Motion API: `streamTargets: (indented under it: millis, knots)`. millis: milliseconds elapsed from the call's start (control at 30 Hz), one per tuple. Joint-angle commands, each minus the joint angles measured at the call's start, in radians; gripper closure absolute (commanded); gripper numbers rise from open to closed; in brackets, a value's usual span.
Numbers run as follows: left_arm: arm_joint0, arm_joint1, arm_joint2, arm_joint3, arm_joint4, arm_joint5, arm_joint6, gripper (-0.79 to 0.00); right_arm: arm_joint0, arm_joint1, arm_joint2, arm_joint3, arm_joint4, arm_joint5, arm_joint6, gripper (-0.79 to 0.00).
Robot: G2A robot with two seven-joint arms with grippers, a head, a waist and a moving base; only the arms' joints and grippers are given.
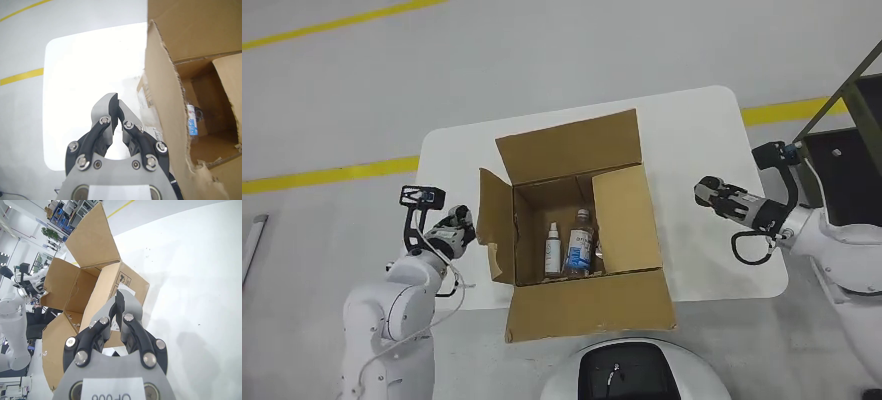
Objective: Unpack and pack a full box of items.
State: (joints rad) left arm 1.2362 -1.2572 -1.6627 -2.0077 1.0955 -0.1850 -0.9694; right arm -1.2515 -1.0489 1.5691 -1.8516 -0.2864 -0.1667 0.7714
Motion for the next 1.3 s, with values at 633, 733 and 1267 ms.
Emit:
streamTargets:
  millis: [633, 733, 1267]
  knots:
    - [-0.109, 0.012, 0.214, 0.115, -0.193, -0.130, -0.029, 0.000, 0.219, -0.019, -0.107, 0.243, -0.193, -0.096, -0.280, 0.000]
    - [-0.109, 0.015, 0.221, 0.111, -0.195, -0.128, -0.032, 0.000, 0.304, -0.026, -0.150, 0.319, -0.186, -0.114, -0.275, 0.000]
    - [-0.127, 0.035, 0.230, 0.145, -0.198, -0.124, -0.060, 0.000, 0.653, -0.108, -0.457, 0.712, -0.131, -0.221, -0.305, 0.000]
